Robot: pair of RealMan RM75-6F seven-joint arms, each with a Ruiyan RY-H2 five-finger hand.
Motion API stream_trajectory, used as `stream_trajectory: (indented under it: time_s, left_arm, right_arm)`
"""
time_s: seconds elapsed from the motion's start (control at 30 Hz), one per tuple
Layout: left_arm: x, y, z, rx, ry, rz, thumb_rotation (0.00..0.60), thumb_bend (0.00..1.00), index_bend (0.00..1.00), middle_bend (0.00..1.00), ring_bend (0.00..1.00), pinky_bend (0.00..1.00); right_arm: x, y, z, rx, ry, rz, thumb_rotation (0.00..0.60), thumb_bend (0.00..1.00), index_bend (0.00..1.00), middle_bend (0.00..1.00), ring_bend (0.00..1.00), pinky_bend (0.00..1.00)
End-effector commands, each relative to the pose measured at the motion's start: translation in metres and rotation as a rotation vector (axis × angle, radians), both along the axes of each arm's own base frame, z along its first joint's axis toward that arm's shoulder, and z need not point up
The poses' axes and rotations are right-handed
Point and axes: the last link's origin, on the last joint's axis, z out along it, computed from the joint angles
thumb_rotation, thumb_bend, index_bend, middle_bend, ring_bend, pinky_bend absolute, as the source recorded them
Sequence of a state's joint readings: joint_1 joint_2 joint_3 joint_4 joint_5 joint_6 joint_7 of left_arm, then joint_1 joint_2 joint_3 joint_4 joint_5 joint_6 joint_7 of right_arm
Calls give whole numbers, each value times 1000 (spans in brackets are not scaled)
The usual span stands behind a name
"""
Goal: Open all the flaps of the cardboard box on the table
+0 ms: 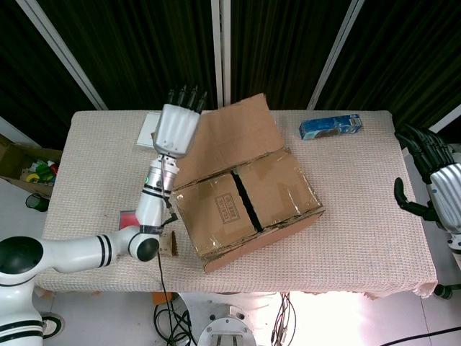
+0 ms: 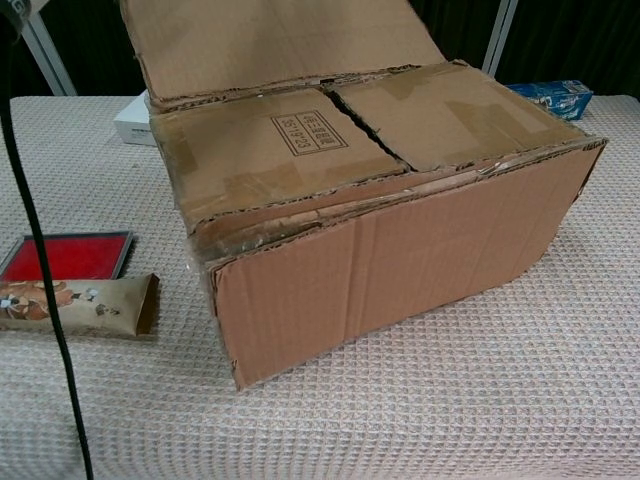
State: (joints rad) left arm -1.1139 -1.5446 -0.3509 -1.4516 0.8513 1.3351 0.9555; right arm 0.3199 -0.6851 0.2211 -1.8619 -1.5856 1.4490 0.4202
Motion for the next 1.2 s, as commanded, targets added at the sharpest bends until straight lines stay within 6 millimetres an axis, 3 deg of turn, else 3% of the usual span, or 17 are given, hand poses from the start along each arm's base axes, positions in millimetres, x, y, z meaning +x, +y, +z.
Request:
stream_trajectory:
  time_s: [0.03, 0.13, 0.2, 0.27, 0.37, 0.43, 0.73, 1.03, 1.2]
  left_arm:
    - [-11, 3, 8, -36, -73, 37, 600, 267, 0, 66, 57, 179]
    - [-6, -8, 7, -236, -236, -16, 600, 287, 8, 94, 66, 206]
    - [-5, -17, 11, -359, -312, -89, 536, 302, 42, 189, 89, 237]
    - [-8, -27, 14, -454, -335, -150, 335, 277, 80, 297, 108, 237]
    - [-11, -45, 13, -563, -318, -219, 93, 230, 97, 318, 112, 237]
    - [-12, -58, 7, -635, -289, -257, 23, 174, 107, 320, 112, 237]
    - [-11, -94, -41, -883, -266, -316, 0, 52, 132, 327, 99, 204]
    - [-1, -91, -68, -907, -216, -381, 0, 0, 132, 347, 91, 187]
    - [-7, -91, -80, -935, -178, -357, 0, 0, 132, 359, 91, 186]
  right_arm:
    - [0, -2, -2, 8, -4, -2, 600, 599, 0, 0, 0, 0]
    - [-1, -5, -6, 20, -5, -3, 600, 598, 0, 0, 0, 0]
    - [-1, -6, -8, 26, -5, -2, 600, 598, 0, 0, 0, 0]
    - [0, -7, -10, 29, -3, -1, 600, 598, 0, 0, 0, 0]
    - [0, -8, -11, 32, -2, 1, 600, 598, 0, 0, 0, 0]
    - [1, -8, -11, 32, -3, 2, 600, 599, 0, 0, 0, 0]
    - [2, -7, -17, 56, 4, 1, 600, 628, 0, 0, 0, 0]
    - [-2, -7, -15, 50, 5, -9, 600, 628, 0, 0, 0, 0]
    - [-8, -11, -17, 62, -2, -25, 600, 628, 0, 0, 0, 0]
